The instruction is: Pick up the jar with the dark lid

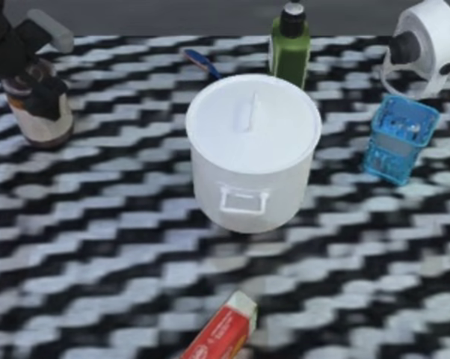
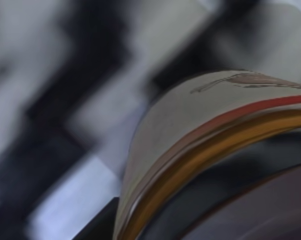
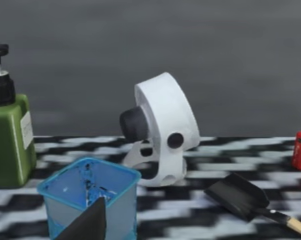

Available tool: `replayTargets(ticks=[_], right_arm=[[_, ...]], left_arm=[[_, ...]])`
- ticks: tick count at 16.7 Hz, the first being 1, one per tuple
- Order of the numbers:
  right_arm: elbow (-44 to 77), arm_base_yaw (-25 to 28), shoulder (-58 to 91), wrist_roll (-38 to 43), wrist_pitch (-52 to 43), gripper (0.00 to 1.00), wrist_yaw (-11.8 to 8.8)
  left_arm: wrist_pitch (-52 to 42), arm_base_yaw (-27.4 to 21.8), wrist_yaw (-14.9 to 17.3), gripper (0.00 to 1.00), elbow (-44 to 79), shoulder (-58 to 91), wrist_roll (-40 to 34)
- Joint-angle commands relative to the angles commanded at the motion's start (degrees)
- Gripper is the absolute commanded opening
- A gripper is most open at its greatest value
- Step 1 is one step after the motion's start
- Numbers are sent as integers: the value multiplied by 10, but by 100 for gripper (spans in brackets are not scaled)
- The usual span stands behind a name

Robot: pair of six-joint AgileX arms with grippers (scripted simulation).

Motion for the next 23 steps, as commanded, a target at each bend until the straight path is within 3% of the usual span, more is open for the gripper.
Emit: replayTargets(ticks=[7, 17, 23], right_arm=[[0, 0, 0, 0, 0, 100, 0], [0, 0, 0, 0, 0, 100, 0], [0, 0, 0, 0, 0, 100, 0]], left_arm=[[-2, 5, -1, 0, -23, -23, 0], [-24, 22, -2, 0, -262, -286, 7], [-24, 19, -3, 0, -267, -292, 7]])
